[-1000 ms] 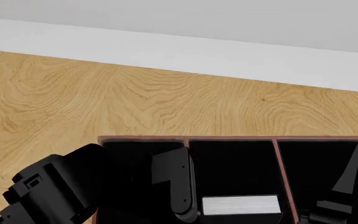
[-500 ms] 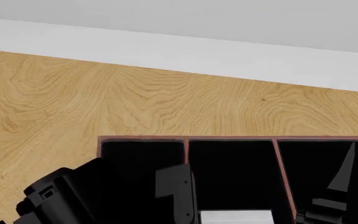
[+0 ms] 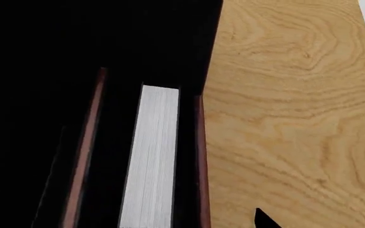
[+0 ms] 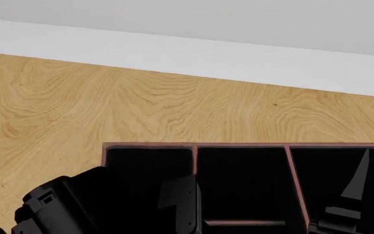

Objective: Pick up the book and place it in the back compartment of the caddy.

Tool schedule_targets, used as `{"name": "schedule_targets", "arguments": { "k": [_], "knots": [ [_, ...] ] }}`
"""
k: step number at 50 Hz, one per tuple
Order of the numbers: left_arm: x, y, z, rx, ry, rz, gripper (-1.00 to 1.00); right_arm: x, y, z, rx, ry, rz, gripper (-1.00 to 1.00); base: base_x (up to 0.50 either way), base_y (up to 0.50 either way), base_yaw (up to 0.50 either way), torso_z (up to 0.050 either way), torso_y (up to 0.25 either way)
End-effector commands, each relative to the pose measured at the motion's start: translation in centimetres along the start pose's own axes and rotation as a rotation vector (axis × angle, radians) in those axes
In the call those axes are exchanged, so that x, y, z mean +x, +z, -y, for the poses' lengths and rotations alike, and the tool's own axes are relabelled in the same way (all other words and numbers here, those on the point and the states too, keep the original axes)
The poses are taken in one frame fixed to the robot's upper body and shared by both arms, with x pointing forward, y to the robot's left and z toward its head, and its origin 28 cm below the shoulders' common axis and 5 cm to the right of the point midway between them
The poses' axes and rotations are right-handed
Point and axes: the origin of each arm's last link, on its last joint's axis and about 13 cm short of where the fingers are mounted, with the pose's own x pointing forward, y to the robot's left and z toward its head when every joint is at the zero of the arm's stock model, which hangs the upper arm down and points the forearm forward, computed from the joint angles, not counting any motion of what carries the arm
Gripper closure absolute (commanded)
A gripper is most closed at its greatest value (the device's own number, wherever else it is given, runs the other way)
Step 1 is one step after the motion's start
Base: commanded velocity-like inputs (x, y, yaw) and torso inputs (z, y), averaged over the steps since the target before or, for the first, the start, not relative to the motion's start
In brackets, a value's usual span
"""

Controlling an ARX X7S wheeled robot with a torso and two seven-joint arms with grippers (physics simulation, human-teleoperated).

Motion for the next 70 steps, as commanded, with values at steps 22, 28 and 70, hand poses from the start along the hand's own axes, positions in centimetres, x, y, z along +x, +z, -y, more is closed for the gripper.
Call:
{"name": "schedule_targets", "arguments": {
  "k": [22, 28, 70],
  "knots": [
    [-2.2, 3.5, -0.1, 0.114, 0.238, 0.125, -1.0, 0.0, 0.2, 0.0, 0.003, 0.004, 0.008, -1.0, 0.0, 0.0, -0.01, 0.0, 0.0],
    [-2.9, 4.0, -0.2, 0.118, 0.255, 0.15, -1.0, -0.1, 0.2, 0.0, 0.004, 0.004, 0.01, -1.0, 0.0, 0.0, 0.0, 0.0, 0.0],
    [-4.8, 5.8, 0.4, 0.124, 0.605, 0.43, -1.0, 0.2, 0.4, -0.1, 0.013, 0.016, 0.029, -1.0, 0.0, 0.0, 0.0, 0.0, 0.0]
  ]
}}
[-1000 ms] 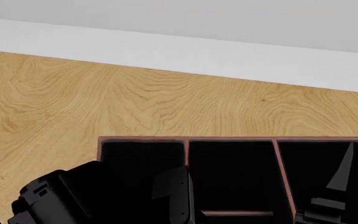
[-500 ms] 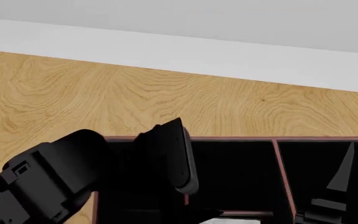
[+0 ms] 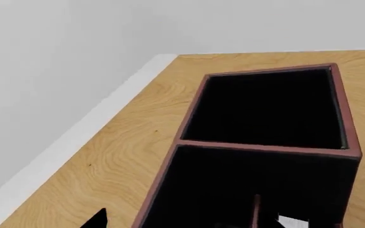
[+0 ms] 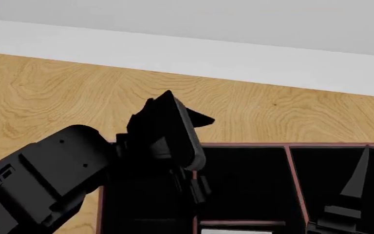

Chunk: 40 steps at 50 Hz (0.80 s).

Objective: Pick up the book and place it in the back compartment of the caddy.

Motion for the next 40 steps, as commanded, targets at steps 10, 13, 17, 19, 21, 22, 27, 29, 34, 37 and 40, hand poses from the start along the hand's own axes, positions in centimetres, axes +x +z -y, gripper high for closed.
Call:
{"name": "schedule_targets", "arguments": {
  "k": [10, 13, 17, 19, 21, 22, 27, 29, 34, 37, 40],
  "knots": [
    [-0.8, 0.5, 0.2, -0.034, 0.271, 0.168, -1.0, -0.1, -0.1, 0.2, 0.012, -0.001, 0.001, -1.0, 0.0, 0.0, 0.0, 0.0, 0.0],
    [-0.8, 0.2, 0.5, -0.033, 0.289, 0.176, -1.0, -0.2, 0.0, 0.2, 0.012, 0.0, 0.005, -1.0, 0.0, 0.0, 0.0, 0.0, 0.0],
    [-0.9, 0.2, 0.8, -0.043, 0.329, 0.214, -1.0, -0.1, 0.0, 0.1, 0.01, 0.004, 0.004, -1.0, 0.0, 0.0, 0.0, 0.0, 0.0],
    [-1.1, 0.2, 1.2, -0.034, 0.33, 0.218, -1.0, 0.0, 0.0, 0.1, 0.012, 0.004, 0.003, -1.0, 0.0, 0.0, 0.0, 0.0, 0.0],
    [-1.4, 0.2, 1.5, -0.031, 0.33, 0.223, -1.0, 0.0, 0.0, 0.0, 0.012, 0.006, 0.003, -1.0, 0.0, 0.0, 0.0, 0.0, 0.0],
    [-1.5, 0.3, 1.5, -0.032, 0.34, 0.231, -1.0, 0.0, 0.0, 0.0, 0.012, 0.008, 0.004, -1.0, 0.0, 0.0, 0.0, 0.0, 0.0],
    [-1.7, 0.1, 1.6, -0.035, 0.391, 0.261, -1.0, 0.0, 0.1, 0.0, 0.016, 0.011, 0.006, -1.0, 0.0, 0.0, 0.0, 0.0, 0.0],
    [-1.9, 0.0, 1.7, -0.037, 0.423, 0.279, -1.0, 0.0, 0.0, 0.0, 0.016, 0.013, 0.006, -1.0, 0.0, 0.0, 0.0, 0.0, 0.0],
    [-2.2, -0.1, 1.9, -0.025, 0.461, 0.297, -1.0, 0.1, 0.0, -0.2, 0.015, 0.018, 0.004, -1.0, 0.0, 0.0, 0.0, 0.0, 0.0],
    [-2.3, -0.1, 1.9, -0.024, 0.476, 0.306, -1.0, 0.2, -0.1, -0.2, 0.017, 0.02, 0.003, -1.0, 0.0, 0.0, 0.0, 0.0, 0.0],
    [-2.5, -0.1, 2.2, -0.018, 0.489, 0.315, -1.0, 0.3, -0.1, -0.3, 0.017, 0.021, 0.002, -1.0, 0.0, 0.0, 0.0, 0.0, 0.0]
  ]
}}
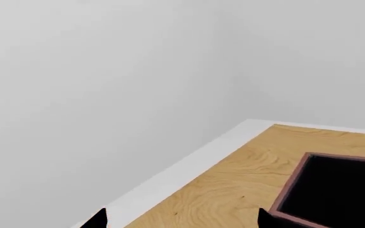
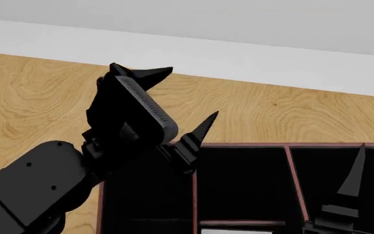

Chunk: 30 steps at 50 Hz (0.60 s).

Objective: Pick up the book and place it in the back compartment of the caddy.

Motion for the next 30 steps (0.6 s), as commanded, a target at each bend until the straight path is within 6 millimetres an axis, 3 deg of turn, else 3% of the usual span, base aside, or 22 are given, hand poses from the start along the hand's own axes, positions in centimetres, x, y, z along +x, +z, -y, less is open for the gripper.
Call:
{"name": "schedule_targets", "arguments": {
  "k": [1, 30],
  "knots": [
    [-0.9, 0.1, 0.3, 0.008, 0.077, 0.051, -1.0, 0.2, -0.1, -0.2, 0.002, 0.006, -0.002, -1.0, 0.0, 0.0, 0.0, 0.0, 0.0],
    [-3.2, -0.5, 0.9, 0.037, 0.186, 0.123, -1.0, 0.4, -0.3, -0.3, 0.005, 0.016, -0.007, -1.0, 0.0, 0.0, 0.0, 0.0, 0.0]
  ]
}}
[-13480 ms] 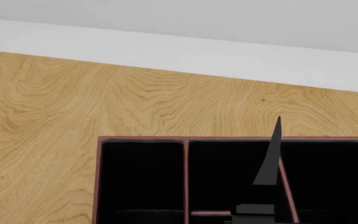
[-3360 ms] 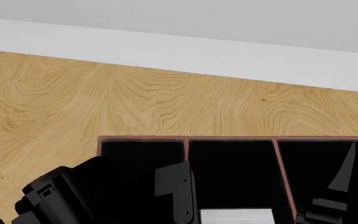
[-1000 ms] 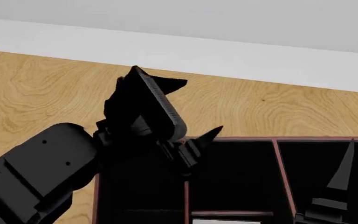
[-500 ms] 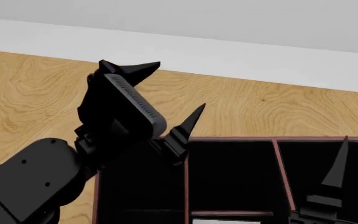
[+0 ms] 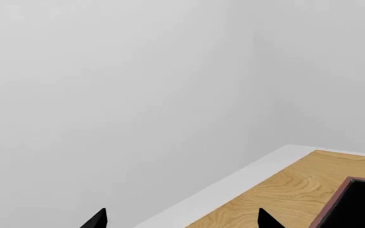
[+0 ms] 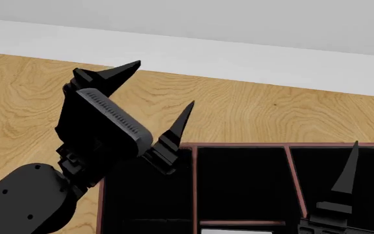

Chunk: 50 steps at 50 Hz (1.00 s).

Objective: Pick up the book and place it in the back compartment of the caddy.

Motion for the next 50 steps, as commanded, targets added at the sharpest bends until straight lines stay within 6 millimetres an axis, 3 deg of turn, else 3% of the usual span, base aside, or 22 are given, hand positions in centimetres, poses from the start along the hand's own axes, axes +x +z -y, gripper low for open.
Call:
{"name": "schedule_targets", "arguments": {
  "k": [1, 27, 50],
  "knots": [
    [-0.8, 0.0, 0.2, 0.011, 0.03, 0.023, -1.0, 0.0, -0.1, 0.0, 0.001, 0.003, -0.001, -1.0, 0.0, 0.0, 0.0, 0.0, 0.0],
    [-3.4, 0.6, 0.1, 0.096, 0.122, 0.088, -1.0, 0.1, -0.2, -0.1, 0.004, 0.006, 0.0, -1.0, 0.0, 0.0, 0.0, 0.0, 0.0],
    [-6.4, 2.8, 0.2, 0.166, 0.203, 0.165, -1.0, 0.2, 0.1, -0.3, 0.004, 0.02, 0.004, -1.0, 0.0, 0.0, 0.0, 0.0, 0.0]
  ]
}}
